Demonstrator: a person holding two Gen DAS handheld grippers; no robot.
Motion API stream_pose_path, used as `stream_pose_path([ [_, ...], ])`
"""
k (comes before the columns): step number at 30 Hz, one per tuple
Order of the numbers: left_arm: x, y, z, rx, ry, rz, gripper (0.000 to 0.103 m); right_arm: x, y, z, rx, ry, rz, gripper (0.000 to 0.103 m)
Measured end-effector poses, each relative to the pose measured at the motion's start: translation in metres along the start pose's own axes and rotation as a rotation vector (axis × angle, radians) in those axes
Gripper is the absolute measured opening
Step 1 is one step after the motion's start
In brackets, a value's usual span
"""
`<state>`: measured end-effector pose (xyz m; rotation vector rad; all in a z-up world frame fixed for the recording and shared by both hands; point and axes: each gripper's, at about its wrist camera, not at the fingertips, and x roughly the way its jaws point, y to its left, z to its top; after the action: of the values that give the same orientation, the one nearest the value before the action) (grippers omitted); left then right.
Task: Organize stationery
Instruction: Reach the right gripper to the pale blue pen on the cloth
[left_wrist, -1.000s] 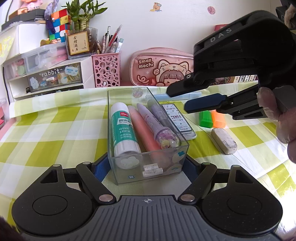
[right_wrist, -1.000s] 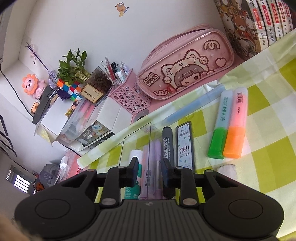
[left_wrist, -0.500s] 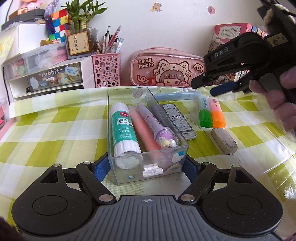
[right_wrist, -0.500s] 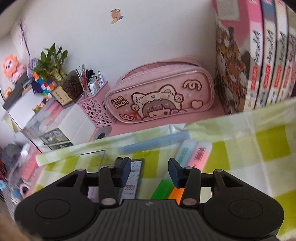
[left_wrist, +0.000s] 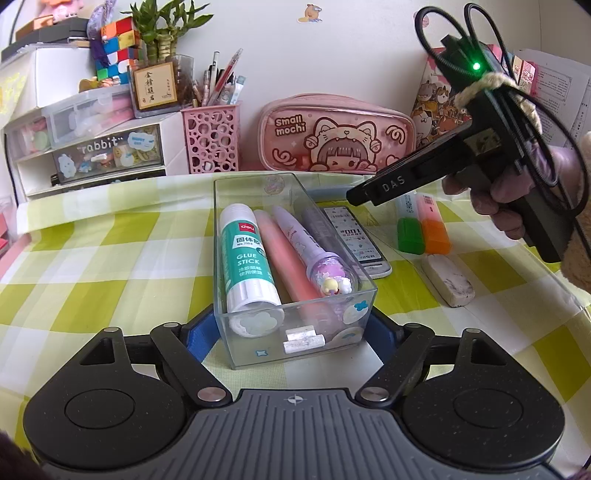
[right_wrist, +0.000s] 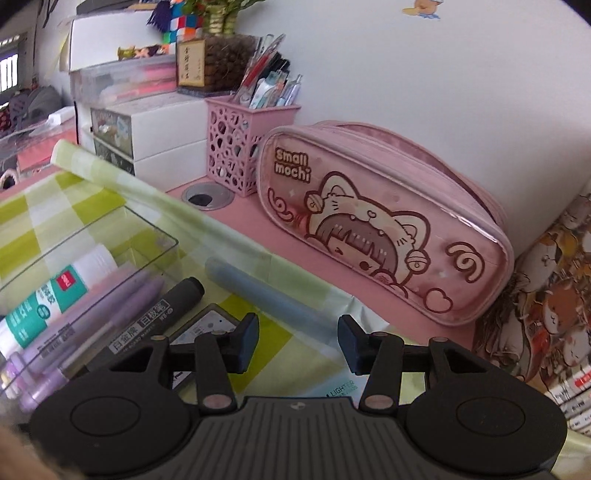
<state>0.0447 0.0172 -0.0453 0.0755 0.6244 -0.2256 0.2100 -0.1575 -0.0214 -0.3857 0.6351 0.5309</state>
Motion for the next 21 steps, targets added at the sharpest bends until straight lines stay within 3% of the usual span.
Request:
stream_pose_path([
  [4,0.0,0.0,0.0,0.0,0.0,0.0,0.08,0.011,-0.002,0.002,-0.04,0.022,-0.034,0.049],
  [9,0.0,-0.002,-0.001,0.001,0.001,-0.001,0.081,0.014,-0.011,0.002,0.021,0.015,0.0,0.048],
  [17,0.0,-0.003,-0.001,0.001,0.002,-0.001,0.081,0.002,-0.002,-0.001,-0.039,0.057,0.006,0.033],
  [21,0.0,-0.003,-0.001,0.0,0.002,-0.001,0.081,-0.006,-0.006,-0.009,0.006,0.072,0.001,0.031],
])
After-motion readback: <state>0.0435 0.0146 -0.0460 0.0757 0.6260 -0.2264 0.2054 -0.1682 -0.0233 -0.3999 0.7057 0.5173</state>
